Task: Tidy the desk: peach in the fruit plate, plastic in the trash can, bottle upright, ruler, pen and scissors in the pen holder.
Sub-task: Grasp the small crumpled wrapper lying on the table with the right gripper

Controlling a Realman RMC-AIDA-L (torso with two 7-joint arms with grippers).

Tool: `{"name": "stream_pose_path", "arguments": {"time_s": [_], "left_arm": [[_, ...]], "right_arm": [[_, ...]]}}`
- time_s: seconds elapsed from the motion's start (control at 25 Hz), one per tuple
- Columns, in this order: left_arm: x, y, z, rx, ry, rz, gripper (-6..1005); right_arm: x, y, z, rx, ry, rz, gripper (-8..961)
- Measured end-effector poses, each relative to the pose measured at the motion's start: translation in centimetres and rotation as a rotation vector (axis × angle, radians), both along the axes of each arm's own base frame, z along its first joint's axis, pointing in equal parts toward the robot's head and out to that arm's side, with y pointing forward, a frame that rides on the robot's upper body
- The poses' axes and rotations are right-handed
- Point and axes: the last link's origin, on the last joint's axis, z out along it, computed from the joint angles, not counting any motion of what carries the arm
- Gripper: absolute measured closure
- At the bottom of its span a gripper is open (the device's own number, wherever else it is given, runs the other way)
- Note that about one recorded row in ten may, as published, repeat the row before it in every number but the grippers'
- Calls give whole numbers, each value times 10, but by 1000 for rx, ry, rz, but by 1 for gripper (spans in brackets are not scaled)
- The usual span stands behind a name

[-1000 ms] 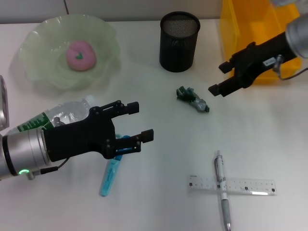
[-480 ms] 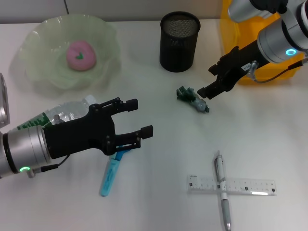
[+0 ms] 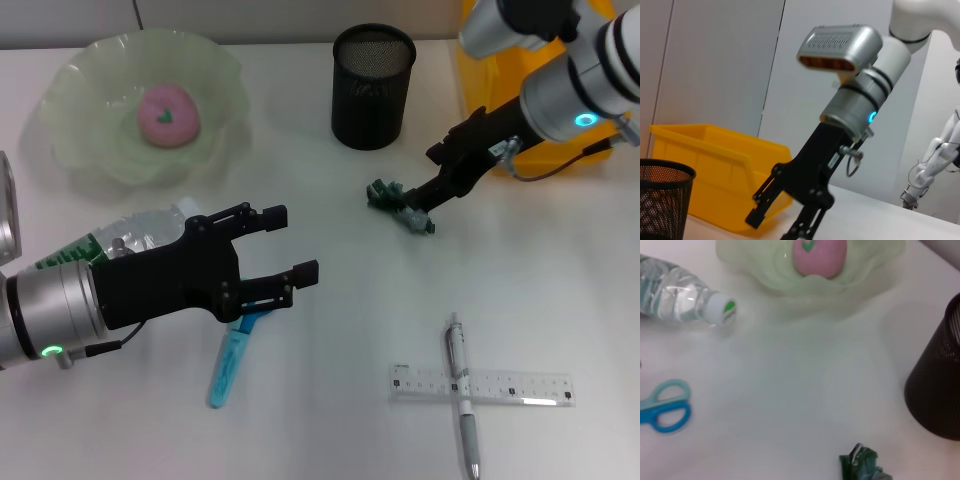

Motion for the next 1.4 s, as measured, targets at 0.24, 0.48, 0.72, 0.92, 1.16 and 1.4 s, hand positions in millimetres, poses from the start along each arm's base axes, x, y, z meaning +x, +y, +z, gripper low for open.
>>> {"name": "stream_pose_path", "arguments": {"time_s": [0.24,0.48,0.72,0.92,1.16,1.4], "left_arm": [[0,0,0,0,0,1,186],[0,0,0,-1,0,1,186],[-1,-3,-2,1,-3,4,186],[-2,-4,-2,1,-3,6,187],[-1,-4,-2,-1,-4,5,187],[-1,-4,-2,0,-5,3,187]], "right_arm": [[7,4,-16,22,23,2,193],[11,2,-33,6,1,28,193],[13,0,-38,3,-7,39,193],[13,0,-40,-1,-8,36,194],[13,0,-40,1,-9,37,194],[16,3,-40,33,-15,43,193]]}}
